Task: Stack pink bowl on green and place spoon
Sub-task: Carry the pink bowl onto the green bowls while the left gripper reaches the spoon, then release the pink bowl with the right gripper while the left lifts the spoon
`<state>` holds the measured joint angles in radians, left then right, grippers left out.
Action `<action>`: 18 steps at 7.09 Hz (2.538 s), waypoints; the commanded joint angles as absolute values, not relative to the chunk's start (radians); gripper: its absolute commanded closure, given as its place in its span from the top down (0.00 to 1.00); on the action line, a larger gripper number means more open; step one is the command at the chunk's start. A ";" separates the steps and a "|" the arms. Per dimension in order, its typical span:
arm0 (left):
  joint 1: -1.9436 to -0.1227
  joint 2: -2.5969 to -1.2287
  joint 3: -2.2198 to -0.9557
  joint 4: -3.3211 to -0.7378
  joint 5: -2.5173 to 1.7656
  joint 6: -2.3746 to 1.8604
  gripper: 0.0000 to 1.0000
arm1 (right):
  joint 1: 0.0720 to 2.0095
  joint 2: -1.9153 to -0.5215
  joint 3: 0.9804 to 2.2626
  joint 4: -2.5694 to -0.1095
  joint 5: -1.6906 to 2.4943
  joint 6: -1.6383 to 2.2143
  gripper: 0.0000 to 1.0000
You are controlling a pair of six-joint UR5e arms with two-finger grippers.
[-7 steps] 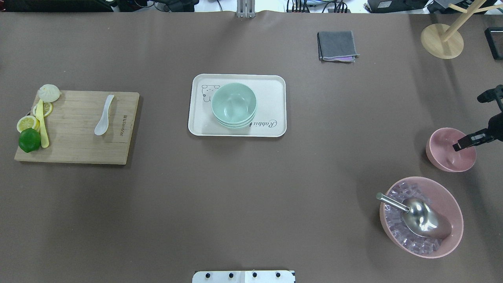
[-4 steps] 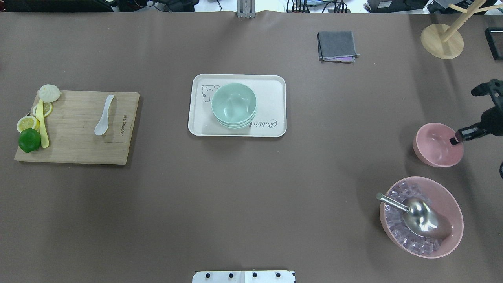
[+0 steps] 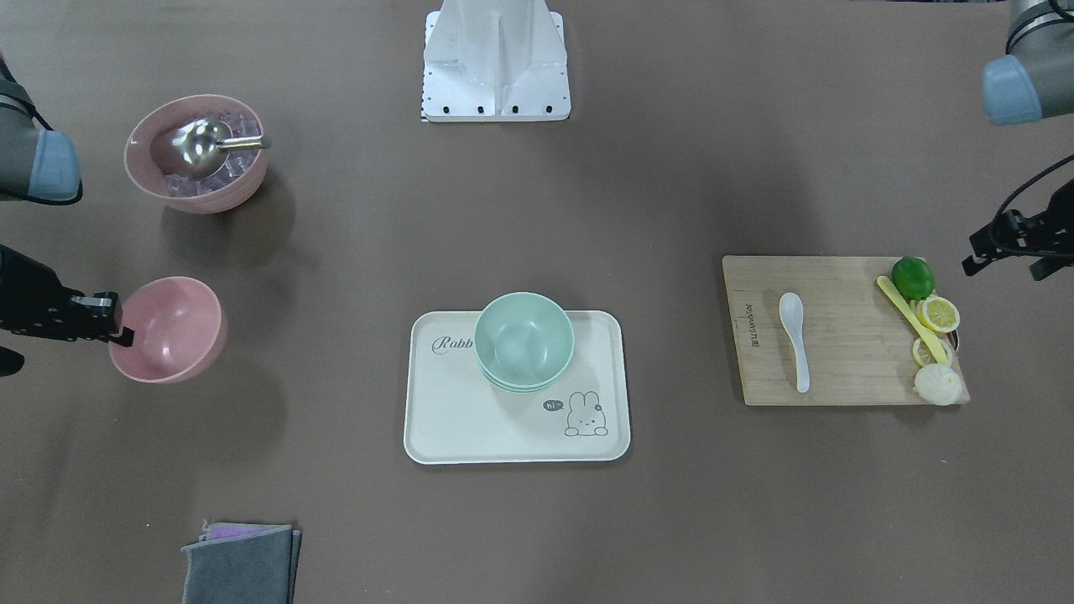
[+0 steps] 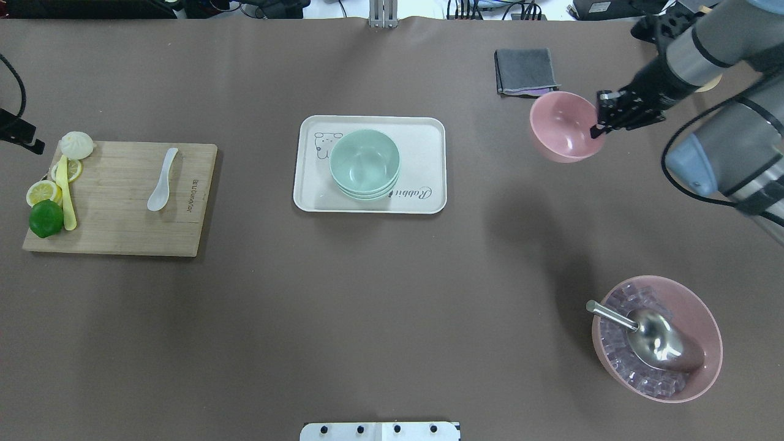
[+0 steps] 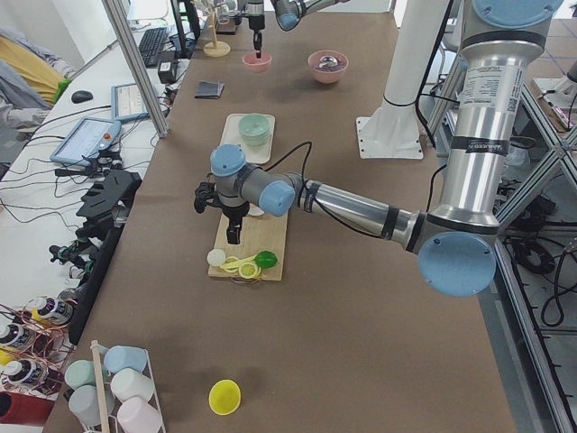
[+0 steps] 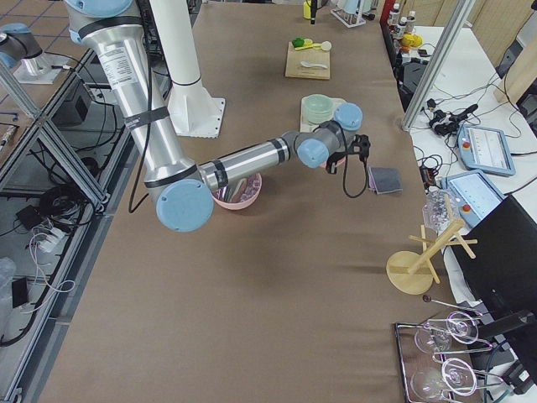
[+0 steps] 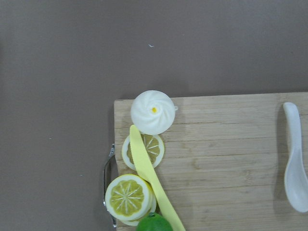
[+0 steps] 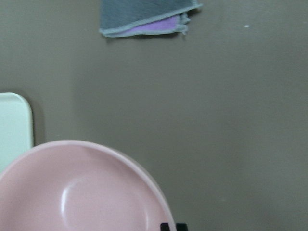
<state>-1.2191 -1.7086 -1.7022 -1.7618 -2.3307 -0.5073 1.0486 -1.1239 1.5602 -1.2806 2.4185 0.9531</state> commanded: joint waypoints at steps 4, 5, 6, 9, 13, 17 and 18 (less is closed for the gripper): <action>-1.109 -1.809 -1.646 -1.779 -2.326 -0.661 0.98 | 0.710 -0.712 1.416 -1.302 2.089 1.482 0.00; -1.100 -1.812 -1.644 -1.779 -2.326 -0.669 0.98 | 0.700 -0.707 1.404 -1.302 2.068 1.486 0.00; -1.073 -1.819 -1.640 -1.779 -2.300 -0.675 0.98 | 0.698 -0.715 1.404 -1.301 2.068 1.486 0.00; -0.982 -1.928 -1.531 -1.801 -2.229 -0.756 0.98 | 0.699 -0.794 1.515 -1.301 2.088 1.470 1.00; -0.956 -1.985 -1.367 -1.954 -2.184 -0.767 0.69 | 0.785 -0.910 1.626 -1.304 2.200 1.395 1.00; -0.920 -1.983 -1.373 -1.956 -2.184 -0.801 0.15 | 0.845 -0.957 1.626 -1.301 2.279 1.329 1.00; -0.919 -1.988 -1.377 -1.956 -2.187 -0.805 0.00 | 0.866 -0.959 1.626 -1.302 2.305 1.327 1.00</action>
